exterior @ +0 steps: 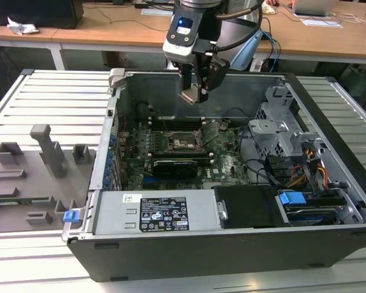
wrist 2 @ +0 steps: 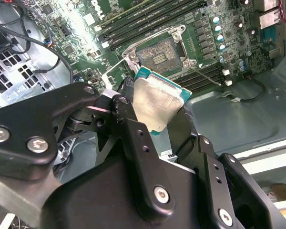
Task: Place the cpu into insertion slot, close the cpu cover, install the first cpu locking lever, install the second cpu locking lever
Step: 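Place the cpu into insertion slot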
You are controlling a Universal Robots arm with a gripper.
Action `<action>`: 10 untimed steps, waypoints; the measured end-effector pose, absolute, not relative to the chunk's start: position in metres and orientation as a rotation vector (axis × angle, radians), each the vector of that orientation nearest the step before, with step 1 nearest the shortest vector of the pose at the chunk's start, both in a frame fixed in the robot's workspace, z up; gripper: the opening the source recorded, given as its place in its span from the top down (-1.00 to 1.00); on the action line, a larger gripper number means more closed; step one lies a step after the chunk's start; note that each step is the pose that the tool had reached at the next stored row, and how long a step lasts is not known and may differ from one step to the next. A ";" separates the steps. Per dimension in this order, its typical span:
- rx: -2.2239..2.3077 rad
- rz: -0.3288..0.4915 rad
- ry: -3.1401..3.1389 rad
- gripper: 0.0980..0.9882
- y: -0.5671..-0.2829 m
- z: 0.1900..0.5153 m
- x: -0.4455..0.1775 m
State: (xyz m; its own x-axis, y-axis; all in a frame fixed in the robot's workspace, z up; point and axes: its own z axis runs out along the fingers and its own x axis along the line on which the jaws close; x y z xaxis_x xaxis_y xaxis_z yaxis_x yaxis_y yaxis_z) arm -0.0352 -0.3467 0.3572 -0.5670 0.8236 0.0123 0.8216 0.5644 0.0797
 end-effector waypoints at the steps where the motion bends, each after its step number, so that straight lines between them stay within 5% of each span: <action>1: 1.450 0.119 2.755 0.04 -0.347 0.357 -0.035; 10: 1.462 0.119 2.748 0.04 -0.347 0.356 -0.035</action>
State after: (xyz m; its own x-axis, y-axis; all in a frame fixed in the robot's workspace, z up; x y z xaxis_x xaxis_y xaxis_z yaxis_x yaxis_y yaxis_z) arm -0.0352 -0.3467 0.3564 -0.5592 0.8289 0.0123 0.8269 0.5567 0.0797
